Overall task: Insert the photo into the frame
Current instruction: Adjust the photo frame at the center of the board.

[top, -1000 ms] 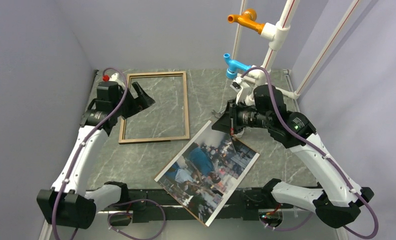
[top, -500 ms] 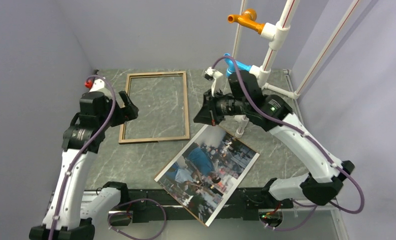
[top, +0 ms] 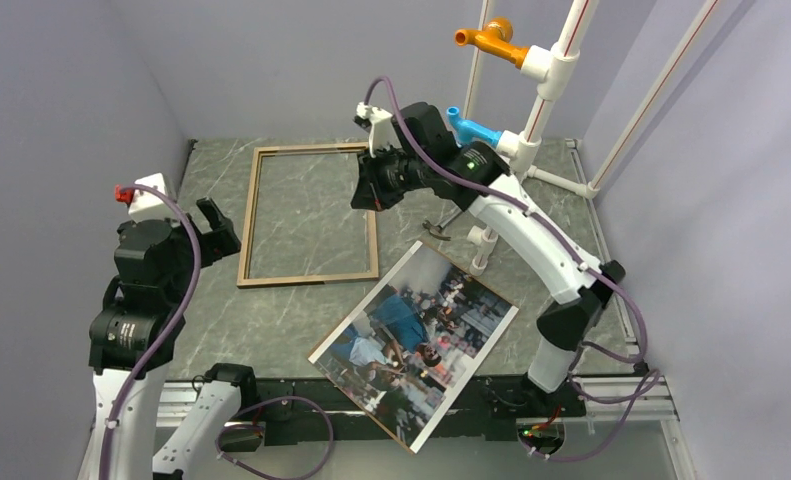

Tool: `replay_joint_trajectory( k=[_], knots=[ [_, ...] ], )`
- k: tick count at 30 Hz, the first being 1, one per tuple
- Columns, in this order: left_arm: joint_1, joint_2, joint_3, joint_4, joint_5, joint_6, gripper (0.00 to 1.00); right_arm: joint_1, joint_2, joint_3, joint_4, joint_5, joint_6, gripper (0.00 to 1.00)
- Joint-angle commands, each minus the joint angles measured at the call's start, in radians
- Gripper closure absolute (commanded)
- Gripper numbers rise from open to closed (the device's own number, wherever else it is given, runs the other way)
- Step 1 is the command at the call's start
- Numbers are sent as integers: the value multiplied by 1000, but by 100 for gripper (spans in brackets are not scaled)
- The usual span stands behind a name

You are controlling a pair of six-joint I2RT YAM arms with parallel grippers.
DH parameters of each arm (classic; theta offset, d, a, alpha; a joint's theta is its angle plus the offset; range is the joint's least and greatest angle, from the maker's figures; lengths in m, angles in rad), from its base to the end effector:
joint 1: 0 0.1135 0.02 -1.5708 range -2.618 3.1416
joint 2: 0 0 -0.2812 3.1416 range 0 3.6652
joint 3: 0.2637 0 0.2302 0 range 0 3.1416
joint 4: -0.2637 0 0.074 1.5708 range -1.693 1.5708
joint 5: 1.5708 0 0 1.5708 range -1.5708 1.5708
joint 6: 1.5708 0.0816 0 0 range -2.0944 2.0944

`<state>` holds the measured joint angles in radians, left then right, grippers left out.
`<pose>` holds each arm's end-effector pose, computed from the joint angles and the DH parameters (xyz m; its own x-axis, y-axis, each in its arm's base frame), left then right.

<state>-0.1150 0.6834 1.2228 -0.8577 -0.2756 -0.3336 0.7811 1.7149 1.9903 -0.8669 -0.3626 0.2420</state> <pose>0.1085 0.0098 0.4090 -0.2458 -0.2888 -0.9253 -0.2401 0.9430 -0.2305 0.2514 0.2900 0.4262 -0.5923 -0.2717 -0.7585 -0.7472 0.5374 0.3910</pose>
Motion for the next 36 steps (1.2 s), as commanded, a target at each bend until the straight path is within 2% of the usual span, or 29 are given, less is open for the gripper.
replay_joint_trajectory(
  k=[1,11,18,28,36],
  knots=[
    [5,-9,-50,3,-71,49,1,13,71,152,-15,36,-27,100],
    [5,-64,-210,107,-81,73,0,24,271,362,-42,115,-20,100],
    [5,-77,-281,175,-61,72,1,20,326,409,61,142,46,100],
    [5,-68,-377,230,-94,82,1,-62,359,427,262,-24,251,100],
    [10,-21,-371,215,-102,83,1,-71,386,421,412,-38,355,100]
  ],
)
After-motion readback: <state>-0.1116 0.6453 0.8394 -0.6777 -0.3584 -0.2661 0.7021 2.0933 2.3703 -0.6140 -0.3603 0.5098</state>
